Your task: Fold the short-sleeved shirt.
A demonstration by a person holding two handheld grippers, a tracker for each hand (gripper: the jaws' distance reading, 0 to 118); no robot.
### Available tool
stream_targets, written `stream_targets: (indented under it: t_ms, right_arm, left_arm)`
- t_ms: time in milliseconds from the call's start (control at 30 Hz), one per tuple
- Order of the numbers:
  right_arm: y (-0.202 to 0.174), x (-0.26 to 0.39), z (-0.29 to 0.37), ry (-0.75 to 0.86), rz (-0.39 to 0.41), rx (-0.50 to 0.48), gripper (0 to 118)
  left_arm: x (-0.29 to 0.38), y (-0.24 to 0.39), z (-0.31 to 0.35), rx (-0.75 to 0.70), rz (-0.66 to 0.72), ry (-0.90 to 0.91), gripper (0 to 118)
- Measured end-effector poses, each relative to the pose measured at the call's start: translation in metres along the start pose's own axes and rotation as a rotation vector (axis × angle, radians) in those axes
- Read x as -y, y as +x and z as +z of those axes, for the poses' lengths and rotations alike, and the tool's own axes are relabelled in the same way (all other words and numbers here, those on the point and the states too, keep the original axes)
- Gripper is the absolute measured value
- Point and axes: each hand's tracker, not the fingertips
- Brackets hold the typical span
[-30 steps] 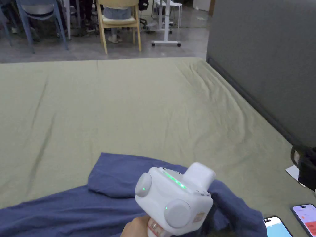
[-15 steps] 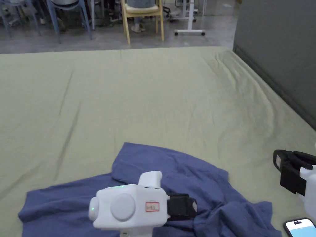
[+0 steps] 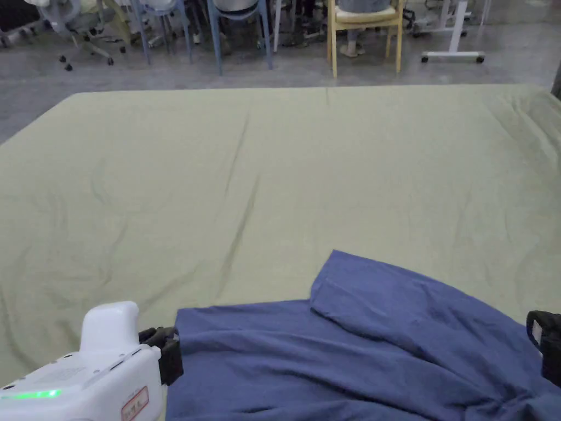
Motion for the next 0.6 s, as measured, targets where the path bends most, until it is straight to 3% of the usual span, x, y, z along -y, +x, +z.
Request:
stream_targets:
  t_ms: [33, 67, 100, 367, 433, 467, 567, 600]
  right_arm:
    - [-0.002, 0.000, -0.002, -0.005, 0.007, 0.001, 3]
    - [-0.004, -0.001, -0.005, -0.012, 0.015, 0.003, 3]
    - [-0.004, -0.002, -0.009, -0.016, 0.019, 0.001, 3]
    - [-0.003, 0.005, -0.047, -0.103, 0.041, 0.021, 3]
    - [-0.002, 0.009, -0.055, -0.123, 0.042, 0.022, 3]
    - [-0.001, 0.011, -0.059, -0.134, 0.043, 0.023, 3]
    - [0.000, 0.016, -0.069, -0.148, 0.037, 0.025, 3]
    - [0.001, 0.017, -0.072, -0.155, 0.032, 0.023, 3]
  left_arm:
    - [-0.007, -0.004, -0.013, -0.001, 0.031, -0.037, 24]
    - [-0.014, -0.011, -0.040, -0.004, 0.064, -0.087, 67]
    - [-0.021, -0.016, -0.063, -0.003, 0.080, -0.132, 96]
    - [-0.022, -0.025, -0.223, -0.131, -0.045, -0.404, 96]
    - [-0.014, -0.027, -0.236, -0.101, -0.061, -0.435, 92]
    - [-0.017, -0.029, -0.222, -0.094, -0.057, -0.363, 74]
    - [-0.016, -0.026, -0.198, -0.041, -0.143, -0.310, 47]
    - [-0.016, -0.026, -0.189, -0.049, -0.151, -0.295, 16]
